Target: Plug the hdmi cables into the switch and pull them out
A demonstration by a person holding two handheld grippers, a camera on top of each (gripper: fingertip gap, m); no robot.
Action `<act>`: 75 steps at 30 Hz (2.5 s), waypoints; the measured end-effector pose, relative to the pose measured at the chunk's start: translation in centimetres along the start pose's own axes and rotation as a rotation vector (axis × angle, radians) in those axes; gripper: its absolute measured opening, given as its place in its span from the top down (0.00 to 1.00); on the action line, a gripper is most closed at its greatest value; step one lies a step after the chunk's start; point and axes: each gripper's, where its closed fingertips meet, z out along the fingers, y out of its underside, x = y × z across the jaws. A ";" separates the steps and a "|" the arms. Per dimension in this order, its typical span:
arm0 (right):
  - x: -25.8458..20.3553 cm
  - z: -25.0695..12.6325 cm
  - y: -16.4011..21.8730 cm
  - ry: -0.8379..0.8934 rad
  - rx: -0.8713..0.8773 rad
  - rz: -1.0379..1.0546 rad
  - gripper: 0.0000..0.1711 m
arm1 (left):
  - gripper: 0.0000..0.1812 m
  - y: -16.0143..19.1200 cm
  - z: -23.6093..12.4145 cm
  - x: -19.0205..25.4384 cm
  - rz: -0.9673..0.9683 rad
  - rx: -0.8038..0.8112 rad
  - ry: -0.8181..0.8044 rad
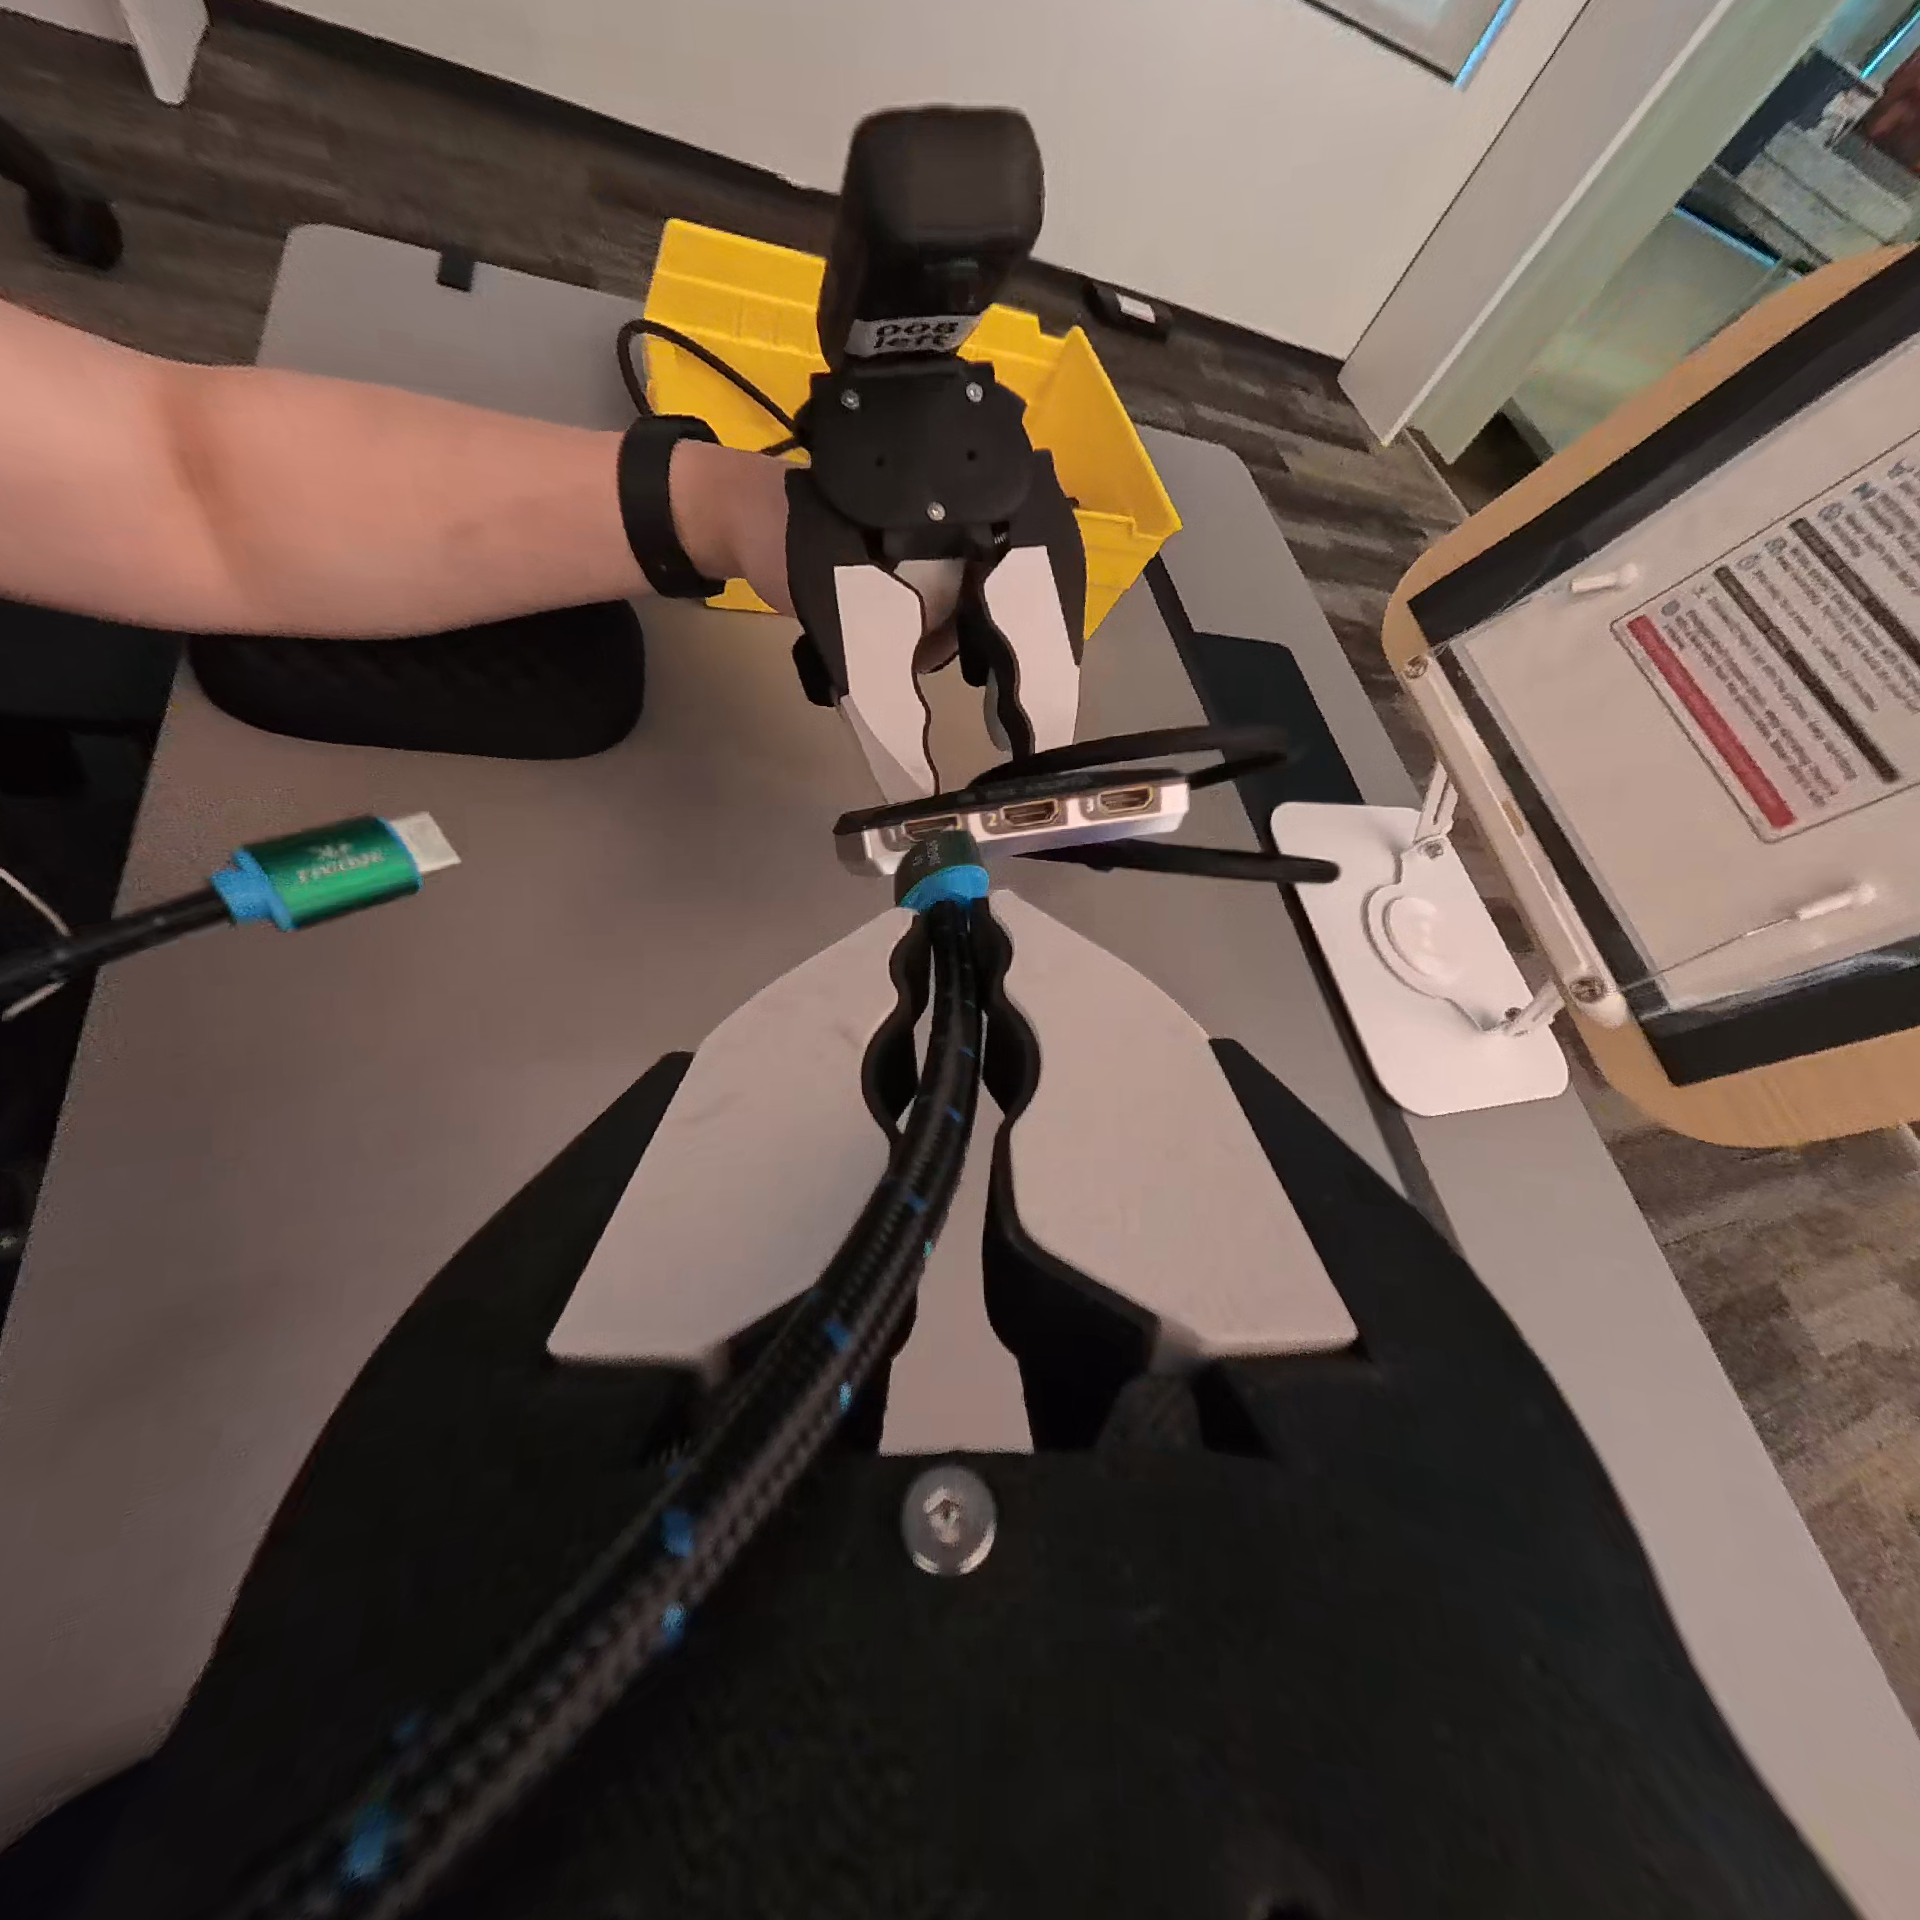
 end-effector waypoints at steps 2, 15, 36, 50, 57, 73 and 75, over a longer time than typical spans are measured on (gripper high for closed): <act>0.2 0.7 0.1 -0.004 0.000 0.026 0.95 | 0.82 -0.2 0.0 -0.2 -0.001 0.007 -0.014; 0.8 2.1 0.5 -0.011 0.019 0.119 0.95 | 0.82 -0.3 -0.2 -0.8 0.016 -0.009 -0.067; 1.1 1.9 1.4 -0.030 -0.009 0.195 0.95 | 0.83 -0.9 -0.5 -1.5 0.062 -0.037 -0.155; 1.5 1.6 0.5 -0.015 0.046 0.165 0.95 | 0.83 -2.6 -1.4 -2.0 0.008 0.039 -0.188; 1.8 2.2 0.5 -0.013 0.072 0.165 0.96 | 0.83 -2.6 -1.5 -2.5 -0.021 0.047 -0.211; 1.3 2.0 5.7 -0.108 -0.100 0.064 0.83 | 0.83 2.7 -1.4 -2.2 -0.016 -0.186 -0.115; 1.8 0.4 8.5 -0.090 -0.224 0.050 0.83 | 0.83 4.4 -1.2 -2.0 -0.025 -0.240 -0.084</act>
